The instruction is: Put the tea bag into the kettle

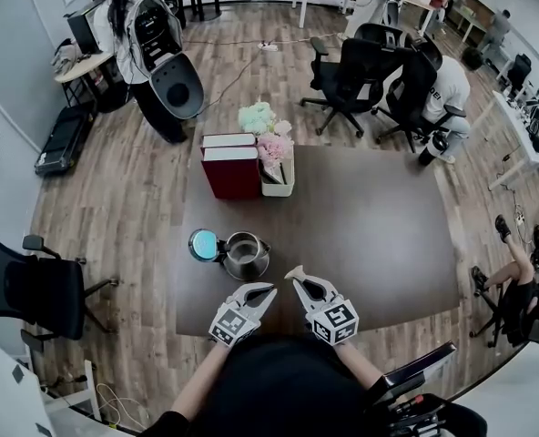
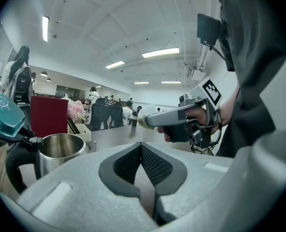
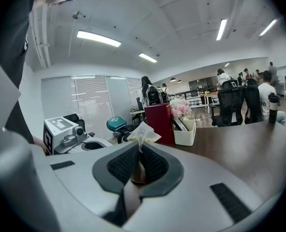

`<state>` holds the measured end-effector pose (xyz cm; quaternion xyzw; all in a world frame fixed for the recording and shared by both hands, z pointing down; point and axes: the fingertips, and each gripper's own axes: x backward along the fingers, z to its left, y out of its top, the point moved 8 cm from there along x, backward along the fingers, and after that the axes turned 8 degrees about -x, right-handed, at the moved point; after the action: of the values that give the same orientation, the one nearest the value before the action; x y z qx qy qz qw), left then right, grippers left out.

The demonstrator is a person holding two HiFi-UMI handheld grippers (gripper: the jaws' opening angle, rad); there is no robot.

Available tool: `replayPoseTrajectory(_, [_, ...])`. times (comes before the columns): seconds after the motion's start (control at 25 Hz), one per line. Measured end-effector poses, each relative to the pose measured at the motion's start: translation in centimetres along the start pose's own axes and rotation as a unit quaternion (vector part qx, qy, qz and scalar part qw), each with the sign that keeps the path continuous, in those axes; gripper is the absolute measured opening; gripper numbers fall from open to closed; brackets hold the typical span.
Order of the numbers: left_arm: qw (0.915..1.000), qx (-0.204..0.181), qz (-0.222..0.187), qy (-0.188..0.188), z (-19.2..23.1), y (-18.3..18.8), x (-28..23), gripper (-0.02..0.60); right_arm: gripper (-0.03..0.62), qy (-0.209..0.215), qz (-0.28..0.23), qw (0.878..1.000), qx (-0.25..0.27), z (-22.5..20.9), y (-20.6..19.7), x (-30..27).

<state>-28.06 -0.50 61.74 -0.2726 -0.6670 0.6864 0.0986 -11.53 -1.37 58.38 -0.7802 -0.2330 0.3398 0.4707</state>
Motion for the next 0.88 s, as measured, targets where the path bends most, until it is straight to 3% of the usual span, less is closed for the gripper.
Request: replayPoseTrajectory(0.88, [0.9999,0.002,0.002,0.010,0.1,-0.1,0.3,0.005,0.023,0.009,-0.003,1.000,0.009,0.3,0.7,-1.0])
